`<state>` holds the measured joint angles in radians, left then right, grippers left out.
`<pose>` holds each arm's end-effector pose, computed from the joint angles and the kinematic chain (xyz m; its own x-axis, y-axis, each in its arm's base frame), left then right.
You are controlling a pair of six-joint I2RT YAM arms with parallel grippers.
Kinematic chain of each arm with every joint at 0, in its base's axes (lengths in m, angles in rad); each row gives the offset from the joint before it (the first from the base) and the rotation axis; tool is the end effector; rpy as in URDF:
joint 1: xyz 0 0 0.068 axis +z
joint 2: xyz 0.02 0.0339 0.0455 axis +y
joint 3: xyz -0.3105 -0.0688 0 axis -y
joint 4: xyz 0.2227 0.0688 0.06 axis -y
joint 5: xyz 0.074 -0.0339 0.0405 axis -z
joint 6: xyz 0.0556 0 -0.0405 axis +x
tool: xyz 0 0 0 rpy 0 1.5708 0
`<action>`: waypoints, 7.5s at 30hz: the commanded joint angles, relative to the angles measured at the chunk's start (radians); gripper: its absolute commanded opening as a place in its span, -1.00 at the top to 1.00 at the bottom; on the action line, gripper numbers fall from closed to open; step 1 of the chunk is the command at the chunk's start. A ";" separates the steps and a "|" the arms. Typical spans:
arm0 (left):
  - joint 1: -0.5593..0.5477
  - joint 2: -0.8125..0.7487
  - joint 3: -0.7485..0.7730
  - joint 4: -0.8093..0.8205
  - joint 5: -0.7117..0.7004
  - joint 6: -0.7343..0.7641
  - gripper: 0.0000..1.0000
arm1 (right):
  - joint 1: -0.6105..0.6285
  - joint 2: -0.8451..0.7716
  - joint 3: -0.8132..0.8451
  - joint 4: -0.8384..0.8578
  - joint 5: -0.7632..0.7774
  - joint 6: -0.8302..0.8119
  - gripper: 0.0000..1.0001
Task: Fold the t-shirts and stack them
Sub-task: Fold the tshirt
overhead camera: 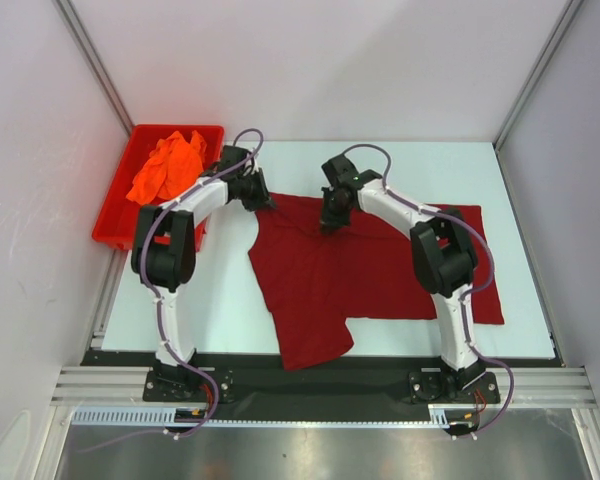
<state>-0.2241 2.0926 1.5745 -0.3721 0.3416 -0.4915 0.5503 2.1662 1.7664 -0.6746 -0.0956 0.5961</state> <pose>0.4614 -0.1243 0.2263 -0.8639 -0.2592 -0.4319 0.0082 0.8501 -0.5265 0.4100 0.2578 0.2254 -0.9342 0.0825 -0.3470 -0.0421 0.9406 0.3368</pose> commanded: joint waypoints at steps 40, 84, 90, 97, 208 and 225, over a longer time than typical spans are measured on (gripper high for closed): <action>-0.106 -0.388 -0.476 -0.111 -0.076 -0.007 0.88 | -0.069 -0.115 -0.209 -0.085 -0.237 -0.179 1.00; -0.109 0.118 0.217 -0.033 -0.253 -0.107 0.76 | -0.619 -0.112 -0.022 -0.003 0.284 -0.277 0.40; -0.086 0.165 0.225 -0.067 -0.276 -0.128 0.85 | -0.684 -0.074 -0.039 0.043 0.332 -0.302 0.38; -0.049 0.199 0.225 -0.114 -0.316 -0.168 0.86 | -0.734 0.012 -0.033 0.109 0.313 -0.346 0.38; -0.804 -0.887 -1.052 -0.030 -0.367 -0.733 1.00 | -0.334 -1.085 -0.610 -0.356 0.069 -0.211 -0.38; -0.773 -0.707 -0.673 -0.157 -0.365 -0.113 0.99 | -1.052 -0.861 -0.849 -0.209 0.077 -0.065 -0.04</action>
<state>-1.0176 1.3590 0.8639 -0.5156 -0.0479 -0.7349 -0.4389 1.3361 0.9401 -0.9199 -0.0597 0.5064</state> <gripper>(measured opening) 0.011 0.528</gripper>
